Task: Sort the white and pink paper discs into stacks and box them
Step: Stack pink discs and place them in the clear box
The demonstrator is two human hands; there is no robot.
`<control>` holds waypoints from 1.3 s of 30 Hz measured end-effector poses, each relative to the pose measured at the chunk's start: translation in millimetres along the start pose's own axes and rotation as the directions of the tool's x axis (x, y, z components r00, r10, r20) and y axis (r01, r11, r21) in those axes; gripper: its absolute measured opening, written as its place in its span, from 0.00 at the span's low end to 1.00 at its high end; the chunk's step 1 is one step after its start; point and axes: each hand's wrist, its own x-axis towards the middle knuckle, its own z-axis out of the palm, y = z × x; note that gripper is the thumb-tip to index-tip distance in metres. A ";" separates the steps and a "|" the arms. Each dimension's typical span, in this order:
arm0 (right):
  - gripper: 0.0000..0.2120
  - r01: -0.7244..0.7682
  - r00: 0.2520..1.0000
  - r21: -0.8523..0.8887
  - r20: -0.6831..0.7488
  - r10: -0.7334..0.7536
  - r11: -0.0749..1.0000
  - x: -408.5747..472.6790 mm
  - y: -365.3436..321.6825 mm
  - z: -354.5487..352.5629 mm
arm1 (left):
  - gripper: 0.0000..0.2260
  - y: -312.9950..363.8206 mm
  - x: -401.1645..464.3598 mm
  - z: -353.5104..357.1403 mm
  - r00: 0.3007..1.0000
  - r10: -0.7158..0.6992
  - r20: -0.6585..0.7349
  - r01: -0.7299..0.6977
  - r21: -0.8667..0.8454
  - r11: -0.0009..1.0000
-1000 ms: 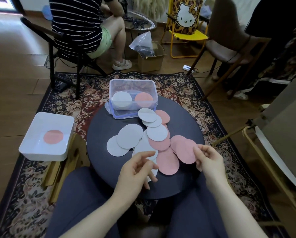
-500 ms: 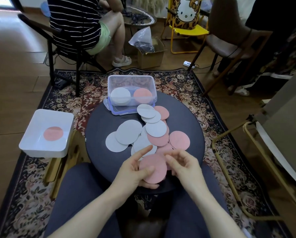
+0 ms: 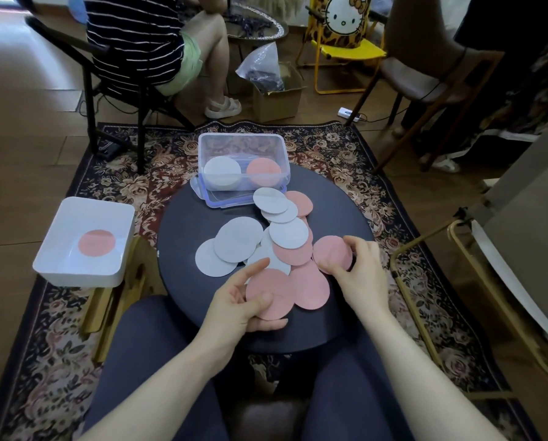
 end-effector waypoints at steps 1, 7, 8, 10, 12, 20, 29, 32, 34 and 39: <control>0.27 0.019 0.999 0.023 -0.043 -0.018 1.000 -3.3 0.2 2.3 | 0.22 0.0 0.4 0.0 1.000 -0.001 0.004 0.001 -0.001 1.000; 0.19 0.014 0.987 0.244 -0.156 0.025 0.970 -10.5 1.8 9.2 | 0.22 -0.3 1.1 0.3 1.000 -0.002 0.017 0.002 -0.002 1.000; 0.17 0.001 0.986 0.286 -0.161 0.047 0.958 -8.1 2.9 7.2 | 0.22 -0.2 1.1 0.3 1.000 -0.001 0.015 0.001 -0.003 1.000; 0.12 -0.038 0.981 0.398 -0.160 0.110 0.917 -3.7 5.6 1.1 | 0.22 -0.1 1.0 0.2 1.000 -0.002 0.013 0.002 -0.009 1.000; 0.08 -0.085 0.968 0.568 -0.148 0.203 0.819 -3.3 8.4 -5.3 | 0.22 -0.3 0.7 0.1 1.000 -0.003 0.014 0.003 -0.009 1.000; 0.07 -0.182 0.979 0.765 0.083 0.186 0.617 -58.1 -15.7 -7.5 | 0.25 -0.2 1.6 -2.0 0.999 -0.016 0.044 0.017 -0.020 1.000; 0.03 -0.219 0.973 0.791 0.130 0.192 0.571 -79.6 -36.5 -7.5 | 0.24 0.4 1.9 -2.3 1.000 -0.017 0.025 0.018 -0.045 0.999; 0.08 -0.281 0.959 0.761 0.241 0.147 0.585 -79.6 -38.2 -5.8 | 0.22 2.3 0.9 -1.0 0.999 -0.006 0.033 0.007 -0.034 0.999; 0.10 -0.307 0.946 0.733 0.304 0.111 0.607 -81.4 -39.8 -2.4 | 0.19 3.0 0.1 -0.8 0.999 -0.003 0.041 0.004 -0.027 1.000; 0.10 -0.286 0.943 0.668 0.325 0.076 0.687 -84.0 -41.0 2.3 | 0.25 2.9 0.0 -1.8 0.998 -0.036 0.052 0.035 0.008 0.999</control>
